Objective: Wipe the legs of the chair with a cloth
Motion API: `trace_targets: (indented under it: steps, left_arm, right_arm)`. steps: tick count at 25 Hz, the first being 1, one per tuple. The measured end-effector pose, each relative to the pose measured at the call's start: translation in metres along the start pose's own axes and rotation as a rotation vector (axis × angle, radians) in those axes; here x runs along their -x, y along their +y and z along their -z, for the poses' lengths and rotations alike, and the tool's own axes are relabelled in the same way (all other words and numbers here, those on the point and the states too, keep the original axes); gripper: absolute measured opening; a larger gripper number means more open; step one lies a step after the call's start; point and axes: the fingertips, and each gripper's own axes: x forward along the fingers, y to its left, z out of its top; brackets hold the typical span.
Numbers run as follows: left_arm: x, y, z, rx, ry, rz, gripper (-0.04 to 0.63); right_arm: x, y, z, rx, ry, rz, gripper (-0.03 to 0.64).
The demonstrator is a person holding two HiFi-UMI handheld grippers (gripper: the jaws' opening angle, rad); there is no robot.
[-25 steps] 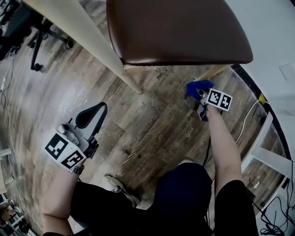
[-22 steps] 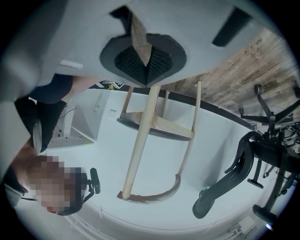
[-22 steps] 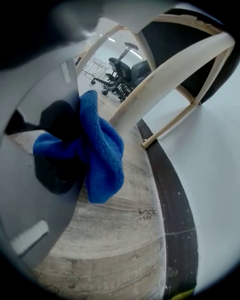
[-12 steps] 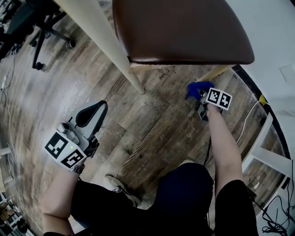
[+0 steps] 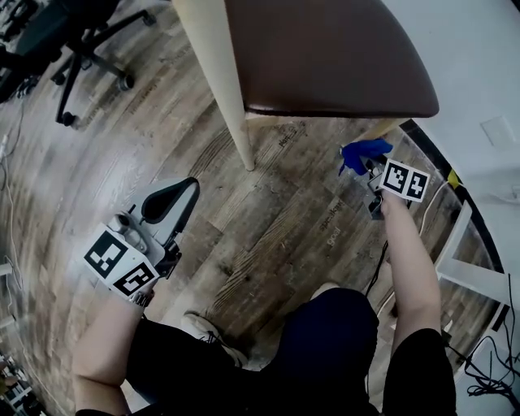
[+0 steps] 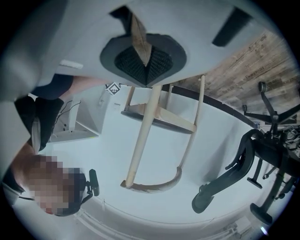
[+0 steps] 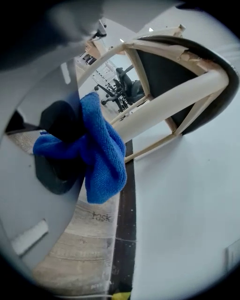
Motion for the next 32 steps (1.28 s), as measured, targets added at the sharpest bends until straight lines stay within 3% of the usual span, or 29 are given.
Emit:
trace_targets:
  steps: [11, 17, 23, 27, 32]
  left_arm:
    - [0.004, -0.006, -0.012, -0.004, -0.043, 0.001, -0.002]
    - [0.002, -0.010, -0.020, -0.022, -0.066, -0.002, -0.002]
    - [0.005, -0.007, -0.030, -0.037, -0.088, -0.009, -0.003]
    - [0.014, -0.003, -0.037, -0.039, -0.112, -0.031, -0.002]
    - [0.026, 0.001, -0.066, -0.050, -0.170, -0.075, -0.003]
  right_arm:
    - [0.084, 0.069, -0.090, 0.115, -0.193, -0.057, 0.066]
    - [0.128, 0.120, -0.133, 0.173, -0.341, -0.156, 0.066]
    - [0.167, 0.147, -0.139, 0.143, -0.455, -0.205, 0.066]
    - [0.196, 0.176, -0.142, 0.136, -0.526, -0.287, 0.066]
    - [0.228, 0.212, -0.154, 0.159, -0.563, -0.333, 0.066]
